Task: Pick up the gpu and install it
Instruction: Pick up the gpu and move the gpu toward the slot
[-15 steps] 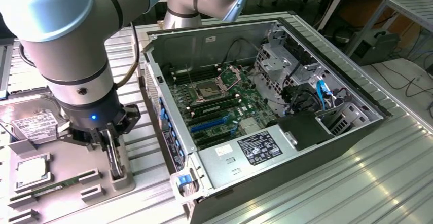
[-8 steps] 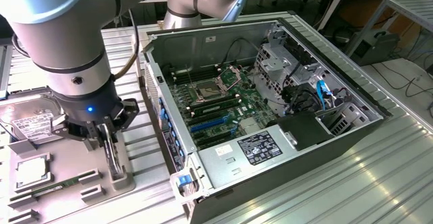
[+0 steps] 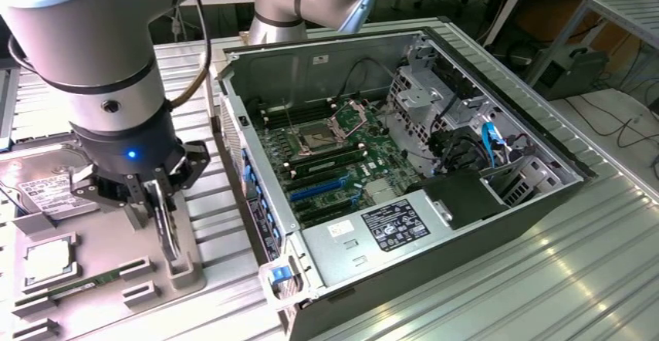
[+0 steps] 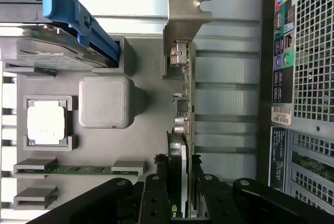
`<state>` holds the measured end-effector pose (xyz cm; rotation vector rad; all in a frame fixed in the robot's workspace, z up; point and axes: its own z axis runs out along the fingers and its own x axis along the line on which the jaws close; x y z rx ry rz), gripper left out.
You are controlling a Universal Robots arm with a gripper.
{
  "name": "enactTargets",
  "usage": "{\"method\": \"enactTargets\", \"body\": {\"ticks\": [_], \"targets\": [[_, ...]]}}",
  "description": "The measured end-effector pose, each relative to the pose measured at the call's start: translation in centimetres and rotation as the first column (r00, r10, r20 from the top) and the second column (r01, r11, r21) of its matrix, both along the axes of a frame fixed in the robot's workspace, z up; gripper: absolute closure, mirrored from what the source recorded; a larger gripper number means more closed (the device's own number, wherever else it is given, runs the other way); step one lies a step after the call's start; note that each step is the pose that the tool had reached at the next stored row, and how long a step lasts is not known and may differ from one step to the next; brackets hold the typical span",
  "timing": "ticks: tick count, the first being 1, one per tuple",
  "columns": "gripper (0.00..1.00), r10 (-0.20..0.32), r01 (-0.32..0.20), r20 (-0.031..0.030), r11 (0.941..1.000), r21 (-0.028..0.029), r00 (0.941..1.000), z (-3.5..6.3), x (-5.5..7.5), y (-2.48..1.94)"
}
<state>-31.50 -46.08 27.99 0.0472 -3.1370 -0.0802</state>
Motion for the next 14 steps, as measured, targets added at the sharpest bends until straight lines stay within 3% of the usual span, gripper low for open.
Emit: {"method": "enactTargets", "body": {"ticks": [5,7,14], "targets": [[0.73,0.000,0.000,0.0000,1.0000,0.0022,1.0000,1.06,0.0,0.00],[0.73,0.000,0.000,-0.0001,0.9999,0.0114,1.0000,2.32,0.0,-0.01],[0.73,0.000,0.000,-0.0003,0.9998,0.0176,1.0000,3.82,0.0,-0.01]]}}
